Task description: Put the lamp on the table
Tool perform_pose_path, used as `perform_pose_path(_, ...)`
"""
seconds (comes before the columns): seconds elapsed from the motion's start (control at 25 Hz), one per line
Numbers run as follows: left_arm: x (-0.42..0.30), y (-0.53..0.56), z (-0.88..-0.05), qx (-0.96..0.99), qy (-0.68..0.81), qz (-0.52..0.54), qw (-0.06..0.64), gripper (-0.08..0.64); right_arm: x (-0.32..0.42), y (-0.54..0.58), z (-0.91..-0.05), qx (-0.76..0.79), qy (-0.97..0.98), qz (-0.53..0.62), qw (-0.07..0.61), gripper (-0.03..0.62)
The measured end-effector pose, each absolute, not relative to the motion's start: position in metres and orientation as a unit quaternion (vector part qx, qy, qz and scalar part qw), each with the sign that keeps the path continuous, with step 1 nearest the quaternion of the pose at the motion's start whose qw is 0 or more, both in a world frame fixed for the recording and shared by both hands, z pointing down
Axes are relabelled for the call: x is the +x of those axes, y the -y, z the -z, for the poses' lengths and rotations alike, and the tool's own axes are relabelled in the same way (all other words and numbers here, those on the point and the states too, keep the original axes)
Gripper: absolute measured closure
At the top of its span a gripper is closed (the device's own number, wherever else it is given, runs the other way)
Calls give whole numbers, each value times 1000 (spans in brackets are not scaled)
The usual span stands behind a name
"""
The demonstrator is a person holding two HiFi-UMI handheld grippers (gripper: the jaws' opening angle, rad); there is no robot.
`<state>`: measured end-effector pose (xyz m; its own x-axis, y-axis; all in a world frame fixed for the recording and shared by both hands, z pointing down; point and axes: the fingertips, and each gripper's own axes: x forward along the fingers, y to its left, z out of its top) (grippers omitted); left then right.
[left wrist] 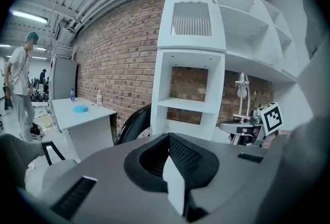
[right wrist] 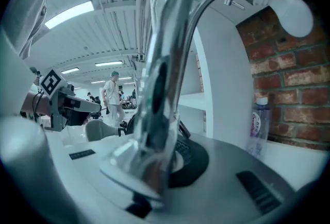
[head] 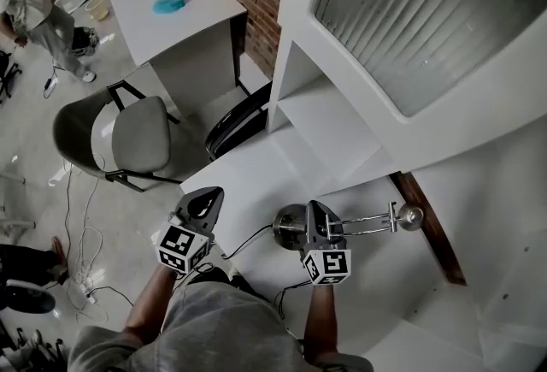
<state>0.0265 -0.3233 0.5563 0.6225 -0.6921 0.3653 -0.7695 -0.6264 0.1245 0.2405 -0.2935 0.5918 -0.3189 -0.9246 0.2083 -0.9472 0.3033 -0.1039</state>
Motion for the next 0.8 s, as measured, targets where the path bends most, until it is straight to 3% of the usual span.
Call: perform_pose_path(0.8,38,334,-575,892,397,-162,144,557,234,304,-608,578,807,-113,50,574)
